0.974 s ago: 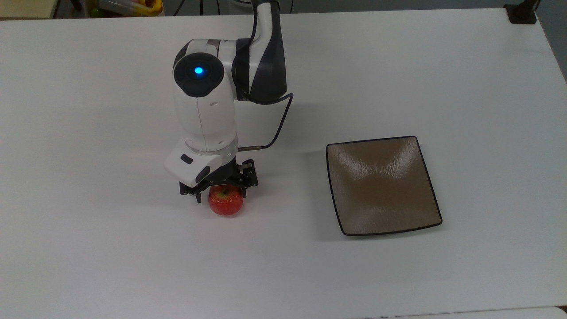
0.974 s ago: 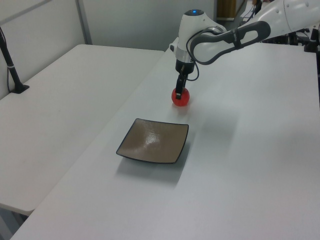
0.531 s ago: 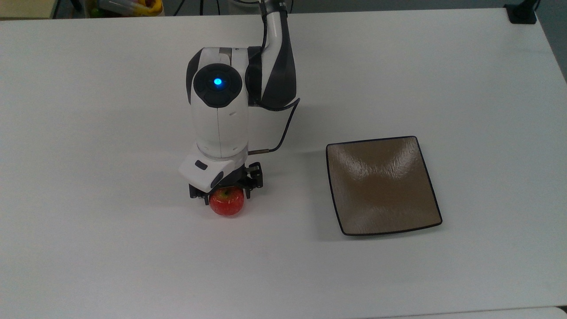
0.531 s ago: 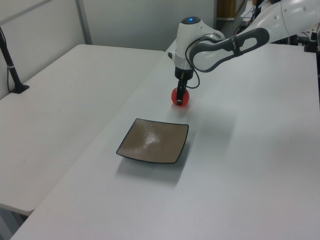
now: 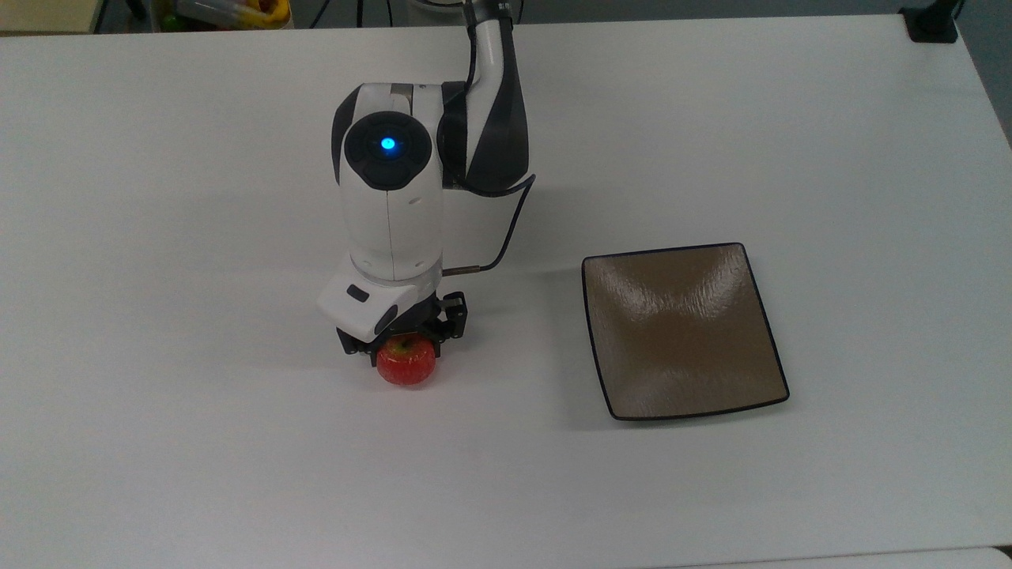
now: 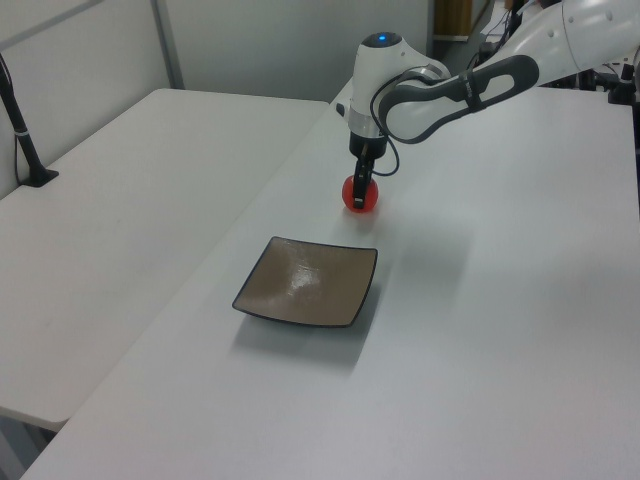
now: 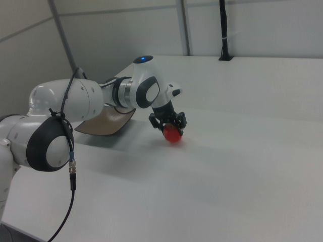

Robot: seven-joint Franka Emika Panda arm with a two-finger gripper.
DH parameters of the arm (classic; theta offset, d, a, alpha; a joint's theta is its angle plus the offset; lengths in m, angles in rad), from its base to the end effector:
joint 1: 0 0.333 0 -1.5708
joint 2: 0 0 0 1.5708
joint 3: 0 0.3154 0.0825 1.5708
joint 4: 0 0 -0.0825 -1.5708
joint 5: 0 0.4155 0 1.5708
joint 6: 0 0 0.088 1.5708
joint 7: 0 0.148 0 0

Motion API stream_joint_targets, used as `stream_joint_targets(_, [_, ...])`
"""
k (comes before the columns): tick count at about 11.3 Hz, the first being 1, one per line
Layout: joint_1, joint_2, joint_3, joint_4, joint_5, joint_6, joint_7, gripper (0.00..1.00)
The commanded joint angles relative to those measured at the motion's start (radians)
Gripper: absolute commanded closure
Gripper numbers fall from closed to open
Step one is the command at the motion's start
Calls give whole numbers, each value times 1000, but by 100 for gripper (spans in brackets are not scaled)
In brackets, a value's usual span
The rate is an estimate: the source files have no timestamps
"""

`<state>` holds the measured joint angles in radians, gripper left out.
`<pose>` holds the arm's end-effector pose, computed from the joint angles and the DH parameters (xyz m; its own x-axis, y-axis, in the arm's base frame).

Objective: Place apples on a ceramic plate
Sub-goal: 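Lift the red apple and carry it over the brown plate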

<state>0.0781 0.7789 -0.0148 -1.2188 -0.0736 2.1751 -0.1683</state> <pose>0.8040 0.0485 0.2727 0.9483 0.2746 0.1593 0.2602 -0.9598 0.1055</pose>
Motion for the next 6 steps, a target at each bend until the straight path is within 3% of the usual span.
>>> stream_joint_targets(1, [-1, -137, -1, -47, 6, -4, 21, 82])
stream_joint_targets(6, [50, -386, 3, -99, 52, -154, 72, 82])
